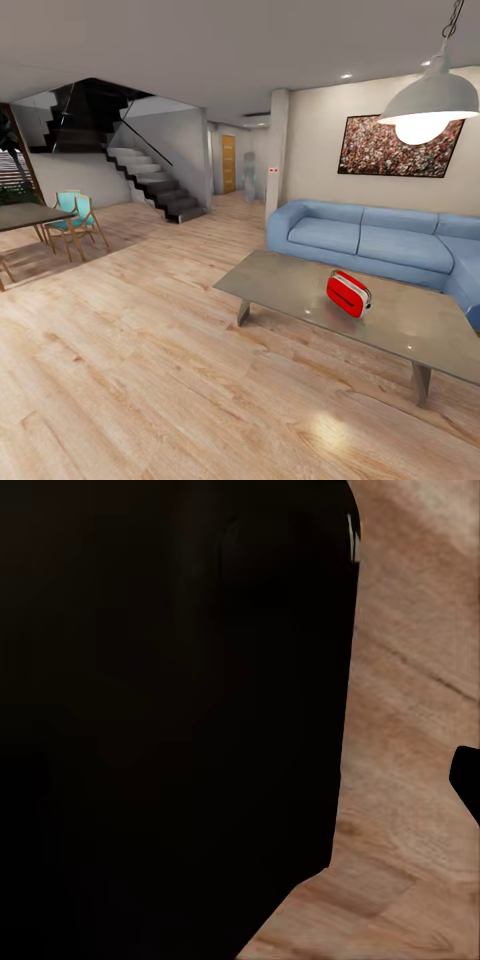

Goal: Turn on the radio receiver that's on the table in the living room.

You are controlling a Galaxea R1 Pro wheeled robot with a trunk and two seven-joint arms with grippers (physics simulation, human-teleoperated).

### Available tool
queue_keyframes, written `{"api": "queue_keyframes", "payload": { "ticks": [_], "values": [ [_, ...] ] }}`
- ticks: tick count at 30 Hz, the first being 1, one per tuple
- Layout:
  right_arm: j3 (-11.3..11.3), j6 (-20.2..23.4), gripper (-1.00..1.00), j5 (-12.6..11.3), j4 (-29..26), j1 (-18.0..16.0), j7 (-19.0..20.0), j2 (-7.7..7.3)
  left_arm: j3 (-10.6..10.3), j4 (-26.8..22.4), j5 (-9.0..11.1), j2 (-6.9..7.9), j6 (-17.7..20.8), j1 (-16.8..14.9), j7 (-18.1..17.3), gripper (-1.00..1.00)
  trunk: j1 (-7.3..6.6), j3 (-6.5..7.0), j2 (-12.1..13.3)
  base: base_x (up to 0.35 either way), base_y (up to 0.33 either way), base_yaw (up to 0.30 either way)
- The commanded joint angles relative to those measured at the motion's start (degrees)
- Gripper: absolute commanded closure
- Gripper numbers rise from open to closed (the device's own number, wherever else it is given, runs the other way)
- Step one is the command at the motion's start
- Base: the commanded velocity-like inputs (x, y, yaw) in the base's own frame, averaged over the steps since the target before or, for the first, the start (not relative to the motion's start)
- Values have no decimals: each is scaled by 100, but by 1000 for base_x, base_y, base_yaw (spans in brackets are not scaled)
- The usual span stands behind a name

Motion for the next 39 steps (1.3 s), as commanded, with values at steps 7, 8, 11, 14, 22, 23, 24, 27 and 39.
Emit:
{"api": "queue_keyframes", "payload": {
  "ticks": [7, 8, 11, 14, 22, 23, 24, 27, 39],
  "values": [
    [5, -16, -100, 1, -46, -230, -31, 226, 7, -24, 8, -226, -37, 227, -8, -100, 1, 0, 1, 0, 0, 0],
    [3, -16, -100, 1, -47, -253, -32, 258, 7, -24, 8, -258, -37, 260, -8, -100, 1, 0, 1, 0, 0, 0],
    [4, -21, -100, 0, -50, -262, -33, 341, 7, -24, 14, -354, -40, 358, -8, -100, 1, 0, 1, 0, 0, 0],
    [9, -41, -100, 5, -47, -264, -36, 342, 1, -92, 16, -451, -112, 397, -8, -100, 1, 0, 1, 0, 0, 0],
    [37, -299, -100, 9, -266, -271, -42, 149, 0, -350, 3, -516, -369, 398, -1, -100, 1, 0, 1, 0, 0, 0],
    [36, -331, -100, 11, -298, -278, -42, 116, 0, -383, -9, -514, -401, 399, 8, -100, 1, 0, 1, 0, 0, 0],
    [36, -363, -100, 14, -331, -286, -42, 84, 0, -415, -25, -502, -433, 399, 25, -100, 1, 0, 1, 0, 0, 0],
    [34, -459, -100, 70, -428, -316, -43, -12, 0, -512, -48, -414, -456, 396, 46, -100, 1, 0, 1, 0, 0, 0],
    [22, 1024, -100, 403, -2730, -1971, -48, -170, 67, -3931, 3, 299, 1487, -252, 45, -100, 1, 0, 1, 0, 0, 0]
  ]
}}
